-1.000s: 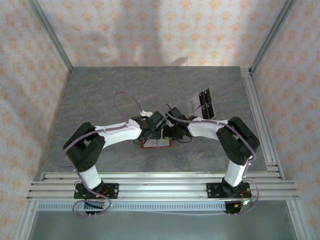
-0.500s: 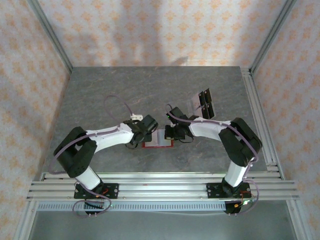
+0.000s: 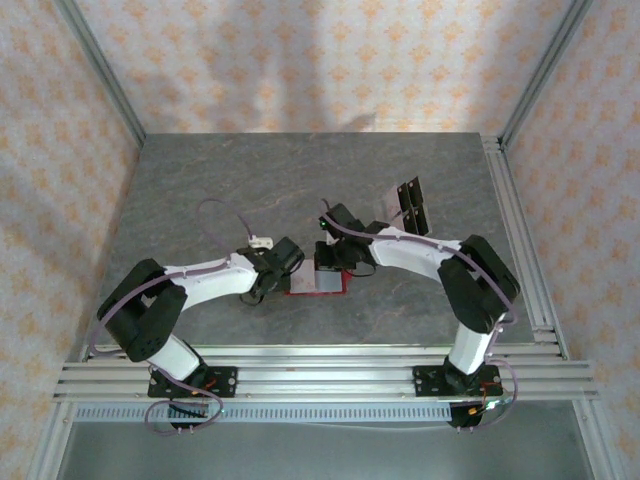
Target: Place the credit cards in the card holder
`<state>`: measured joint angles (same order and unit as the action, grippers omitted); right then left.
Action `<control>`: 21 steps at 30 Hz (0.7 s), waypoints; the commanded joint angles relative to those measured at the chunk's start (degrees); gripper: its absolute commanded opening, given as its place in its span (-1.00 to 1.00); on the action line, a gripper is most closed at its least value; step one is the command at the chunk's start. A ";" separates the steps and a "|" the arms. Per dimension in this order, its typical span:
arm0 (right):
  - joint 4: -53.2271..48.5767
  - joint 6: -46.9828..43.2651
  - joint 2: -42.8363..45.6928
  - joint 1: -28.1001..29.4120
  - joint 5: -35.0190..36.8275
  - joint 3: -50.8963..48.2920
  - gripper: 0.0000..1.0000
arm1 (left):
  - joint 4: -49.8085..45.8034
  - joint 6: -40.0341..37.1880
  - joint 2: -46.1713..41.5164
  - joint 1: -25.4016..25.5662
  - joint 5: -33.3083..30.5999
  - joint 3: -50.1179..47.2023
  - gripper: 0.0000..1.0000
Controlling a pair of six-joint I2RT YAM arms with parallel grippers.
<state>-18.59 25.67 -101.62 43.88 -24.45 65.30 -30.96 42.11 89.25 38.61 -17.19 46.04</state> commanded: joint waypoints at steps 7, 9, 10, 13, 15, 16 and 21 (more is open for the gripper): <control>0.46 1.27 -5.28 1.21 1.22 2.20 -1.00 | 1.07 0.42 -0.48 -0.55 -1.34 -1.63 0.99; 0.48 1.27 -5.81 1.21 1.30 2.05 -1.00 | 1.34 0.48 -0.42 -0.55 -1.14 -1.98 0.99; 0.45 1.36 -5.98 1.22 1.37 1.90 -1.00 | 1.43 0.52 -0.40 -0.55 -1.17 -2.05 0.99; 0.82 1.49 -6.02 1.21 1.53 1.17 -1.00 | 1.76 0.52 -0.26 -0.55 -0.94 -2.20 0.99; 0.90 1.66 -5.91 1.21 1.65 0.84 -1.00 | 1.90 0.60 -0.16 -0.55 -0.83 -2.38 0.99; 0.92 1.66 -5.66 1.21 1.76 0.61 -1.00 | 2.07 0.61 -0.10 -0.55 -0.75 -2.42 0.99; 0.75 1.66 -4.13 1.15 2.46 -0.47 -1.00 | 2.30 0.65 0.35 -0.55 -0.52 -2.61 0.99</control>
<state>-17.72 26.92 -107.31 45.06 -23.97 65.95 -29.21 42.13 89.25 38.46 -16.95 44.49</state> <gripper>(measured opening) 0.040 0.996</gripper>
